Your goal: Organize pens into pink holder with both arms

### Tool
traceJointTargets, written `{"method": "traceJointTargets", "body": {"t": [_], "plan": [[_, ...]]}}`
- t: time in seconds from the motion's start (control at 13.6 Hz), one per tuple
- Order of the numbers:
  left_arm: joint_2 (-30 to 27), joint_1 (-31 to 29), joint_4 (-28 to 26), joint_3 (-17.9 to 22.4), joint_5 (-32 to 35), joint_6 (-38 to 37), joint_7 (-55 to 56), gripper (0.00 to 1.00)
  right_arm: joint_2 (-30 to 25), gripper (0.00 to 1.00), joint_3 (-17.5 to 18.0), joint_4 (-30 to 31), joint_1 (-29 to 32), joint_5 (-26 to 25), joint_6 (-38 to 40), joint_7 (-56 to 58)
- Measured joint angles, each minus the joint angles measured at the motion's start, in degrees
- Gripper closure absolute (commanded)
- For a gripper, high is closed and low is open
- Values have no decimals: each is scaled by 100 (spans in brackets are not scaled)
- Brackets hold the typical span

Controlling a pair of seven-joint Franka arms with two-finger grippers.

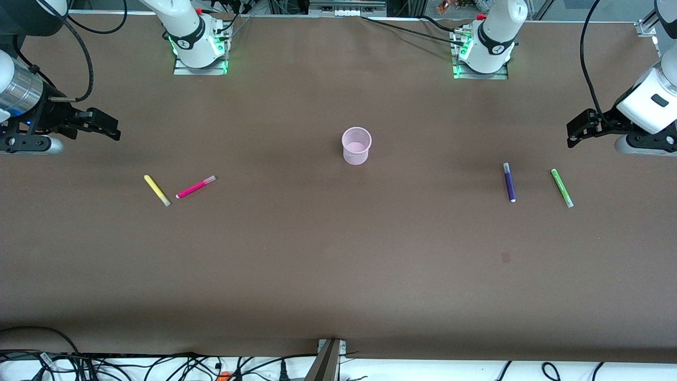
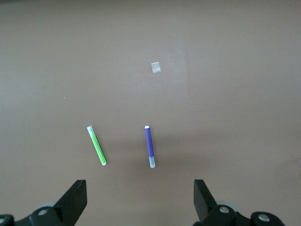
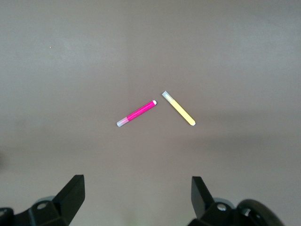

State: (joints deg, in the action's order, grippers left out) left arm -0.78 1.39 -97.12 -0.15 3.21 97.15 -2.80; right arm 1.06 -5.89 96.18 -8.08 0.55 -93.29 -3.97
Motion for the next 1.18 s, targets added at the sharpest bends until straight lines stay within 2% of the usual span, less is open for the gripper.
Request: {"method": "traceJointTargets", "body": {"t": [0.59,0.96,1.18], "plan": [[6,-3,0,0,0,-115,0,0,125,0,9,-1,0,27,0,-353],[100,-3,-11,0,0,-729,0,0,492,0,61,9,-16,47,1,-1661],[411,-21,-51,18,7,-1058,0,0,989,0,64,39,-29,47,-207,-2571]]}}
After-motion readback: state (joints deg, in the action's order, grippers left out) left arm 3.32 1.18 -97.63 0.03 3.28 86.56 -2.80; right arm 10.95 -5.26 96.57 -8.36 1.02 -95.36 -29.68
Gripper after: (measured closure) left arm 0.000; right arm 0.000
